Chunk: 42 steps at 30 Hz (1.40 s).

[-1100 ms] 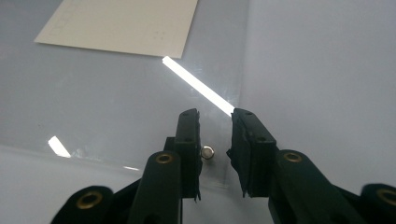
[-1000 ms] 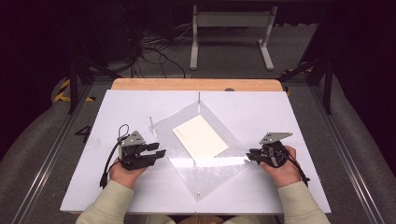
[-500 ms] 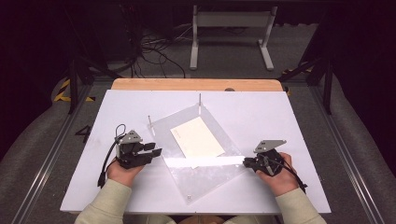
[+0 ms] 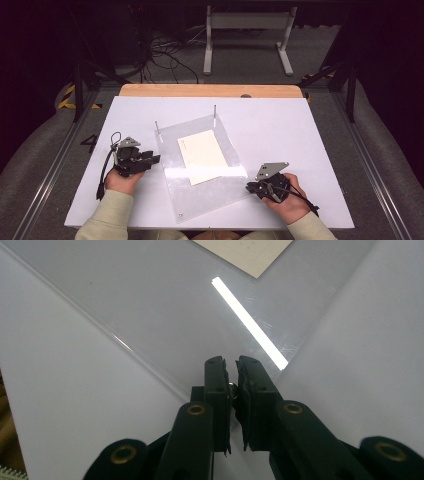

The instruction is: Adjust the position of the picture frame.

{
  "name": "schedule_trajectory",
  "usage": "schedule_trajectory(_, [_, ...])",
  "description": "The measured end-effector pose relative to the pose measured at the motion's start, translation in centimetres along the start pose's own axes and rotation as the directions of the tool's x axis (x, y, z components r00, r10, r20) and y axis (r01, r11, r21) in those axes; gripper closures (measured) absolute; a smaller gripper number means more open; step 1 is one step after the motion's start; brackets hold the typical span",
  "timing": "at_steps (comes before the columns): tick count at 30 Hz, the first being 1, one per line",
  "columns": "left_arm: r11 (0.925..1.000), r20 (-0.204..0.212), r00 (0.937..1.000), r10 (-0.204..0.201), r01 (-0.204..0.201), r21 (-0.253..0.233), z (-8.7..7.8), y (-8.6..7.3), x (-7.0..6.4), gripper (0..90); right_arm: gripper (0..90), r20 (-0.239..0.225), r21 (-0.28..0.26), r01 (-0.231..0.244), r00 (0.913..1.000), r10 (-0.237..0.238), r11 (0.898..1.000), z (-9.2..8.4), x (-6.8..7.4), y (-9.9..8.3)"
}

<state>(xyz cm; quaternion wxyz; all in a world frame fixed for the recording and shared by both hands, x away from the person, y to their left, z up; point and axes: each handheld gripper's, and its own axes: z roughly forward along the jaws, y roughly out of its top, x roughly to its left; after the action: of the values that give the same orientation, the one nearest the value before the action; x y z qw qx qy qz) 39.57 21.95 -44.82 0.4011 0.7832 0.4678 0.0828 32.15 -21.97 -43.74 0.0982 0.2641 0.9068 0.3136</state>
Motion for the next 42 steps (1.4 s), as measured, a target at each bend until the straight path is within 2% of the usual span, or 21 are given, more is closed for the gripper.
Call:
schedule_trajectory(1, [0.9999,-0.024,0.9997,0.000,0.000,0.014,0.2,0.0,0.1,61.0,82.8,-0.002,-0.002,0.001,1.0000,-0.001,1.000,0.0,0.0,0.0])
schedule_trajectory(3, [0.9988,-0.054,0.9984,0.017,-0.014,0.046,0.5,0.0,0.0,72.3,82.8,-0.005,-0.004,0.003,1.0000,-0.003,1.000,0.0,0.0,0.0])
schedule_trajectory(6, [0.9947,-0.071,0.9969,0.032,-0.025,0.100,1.1,-0.1,-0.3,89.5,82.8,-0.006,-0.004,0.010,0.9999,-0.010,1.000,0.1,0.0,0.0])
schedule_trajectory(7, [0.9929,-0.068,0.9971,0.034,-0.026,0.116,1.3,-0.1,-0.3,89.7,82.8,-0.006,-0.003,0.007,1.0000,-0.007,1.000,0.0,0.1,0.0])
schedule_trajectory(10, [0.9930,-0.051,0.9984,0.024,-0.018,0.117,1.4,0.0,-0.4,89.8,82.8,-0.006,-0.005,0.008,1.0000,-0.008,1.000,0.0,0.1,0.0])
schedule_trajectory(14, [0.9936,-0.028,0.9990,0.034,-0.031,0.109,2.0,0.1,-0.8,89.8,82.8,-0.007,-0.006,0.010,0.9999,-0.010,1.000,0.1,0.1,0.0])
schedule_trajectory(17, [0.9938,-0.045,0.9982,0.041,-0.036,0.106,2.5,0.5,-1.3,89.9,82.8,-0.007,-0.007,0.013,0.9999,-0.013,1.000,0.1,0.2,0.0])
schedule_trajectory(18, [0.9947,-0.050,0.9981,0.035,-0.030,0.098,2.6,0.5,-1.3,89.9,82.8,-0.008,-0.006,0.012,0.9999,-0.012,1.000,0.1,0.2,0.0])
schedule_trajectory(21, [0.9968,-0.030,0.9995,0.005,-0.002,0.079,3.1,0.8,-0.9,90.0,82.8,-0.011,0.001,0.011,0.9999,-0.011,1.000,0.0,0.4,0.0])
schedule_trajectory(26, [0.9966,-0.081,0.9949,0.059,-0.055,0.062,4.7,1.9,-2.1,90.0,83.0,-0.036,0.012,0.024,0.9990,-0.024,1.000,-0.3,1.0,-0.3])
schedule_trajectory(31, [0.9952,-0.086,0.9925,0.087,-0.083,0.051,5.9,2.6,-3.2,90.0,83.3,-0.078,0.019,0.033,0.9965,-0.031,0.999,-0.8,1.9,-0.8])
schedule_trajectory(38, [0.9928,-0.041,0.9933,0.108,-0.106,0.056,6.2,2.8,-3.5,89.9,83.2,-0.107,0.022,0.051,0.9931,-0.048,0.998,-1.2,2.6,-1.4])
schedule_trajectory(40, [0.9925,-0.011,0.9941,0.108,-0.107,0.060,6.0,2.8,-3.3,89.5,82.9,-0.105,0.023,0.058,0.9929,-0.056,0.998,-1.3,2.8,-1.4])
schedule_trajectory(42, [0.9921,0.007,0.9937,0.112,-0.112,0.056,5.4,2.7,-3.3,82.9,82.4,-0.109,0.021,0.062,0.9923,-0.059,0.998,-1.3,2.8,-1.4])
